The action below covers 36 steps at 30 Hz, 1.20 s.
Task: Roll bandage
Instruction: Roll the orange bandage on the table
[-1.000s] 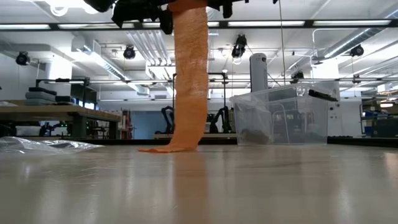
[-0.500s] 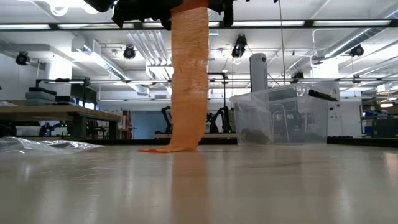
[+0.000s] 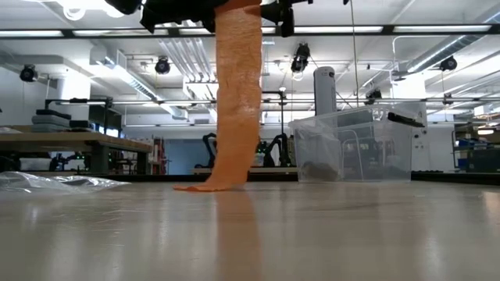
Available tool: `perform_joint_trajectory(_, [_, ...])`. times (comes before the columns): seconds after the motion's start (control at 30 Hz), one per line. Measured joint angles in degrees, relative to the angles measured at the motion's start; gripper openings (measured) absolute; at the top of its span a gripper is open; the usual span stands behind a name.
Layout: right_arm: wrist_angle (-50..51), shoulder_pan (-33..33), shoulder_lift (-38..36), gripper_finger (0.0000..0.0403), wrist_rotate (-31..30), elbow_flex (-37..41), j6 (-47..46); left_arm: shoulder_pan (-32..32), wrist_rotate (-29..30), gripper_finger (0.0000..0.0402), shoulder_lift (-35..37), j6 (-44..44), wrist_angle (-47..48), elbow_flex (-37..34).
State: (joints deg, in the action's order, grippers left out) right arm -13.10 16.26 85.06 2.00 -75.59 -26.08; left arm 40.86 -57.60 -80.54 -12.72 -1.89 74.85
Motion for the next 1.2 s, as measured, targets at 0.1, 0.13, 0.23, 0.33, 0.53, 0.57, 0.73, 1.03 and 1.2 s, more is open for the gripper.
perform_joint_trajectory(0.1, [-0.79, 0.3, -0.12, 0.0253, 0.0, 0.0, -0.18, -0.07, 0.11, 0.0052, 0.08, 0.13, 0.0, 0.02])
perform_joint_trajectory(0.13, [-0.82, 0.42, -0.21, 0.025, 0.12, 0.0, -0.32, -0.15, 0.62, 0.0054, 0.08, 0.13, 0.03, 0.02])
perform_joint_trajectory(0.23, [-0.65, 0.67, -0.22, 0.0241, 1.9, 0.0, -3.11, -0.37, 1.37, 0.0059, 0.08, -0.11, -0.68, 0.02])
perform_joint_trajectory(0.33, [-0.64, 0.98, -0.22, 0.0229, 4.23, 0.0, -6.44, -0.48, 1.53, 0.0057, 0.08, -0.48, -1.82, 0.02])
perform_joint_trajectory(0.53, [-0.84, 1.04, -0.22, 0.02, 4.38, 0.0, -10.53, -0.81, 2.59, 0.0053, 0.08, -2.82, -2.47, 0.02])
perform_joint_trajectory(0.57, [-0.83, 1.05, -0.22, 0.0195, 4.22, 0.0, -11.04, -1.1, 4.03, 0.0055, 0.08, -3.01, -2.47, 0.02])
perform_joint_trajectory(0.73, [-0.46, 1.15, -0.22, 0.0166, 3.49, 0.0, -11.81, -2.25, 7.82, 0.0071, 0.12, -6.51, -1.74, -0.22])
perform_joint_trajectory(1.03, [-0.51, 1.37, -0.22, 0.0116, 3.52, 0.0, 1.02, -1.65, 8.5, 0.0119, 0.14, 1.25, -0.59, -0.28])
perform_joint_trajectory(1.2, [0.9, 1.24, -0.2, 0.0099, 1.9, -0.02, 15.39, -0.68, 8.42, 0.0167, 0.05, 10.41, 4.19, -0.42])
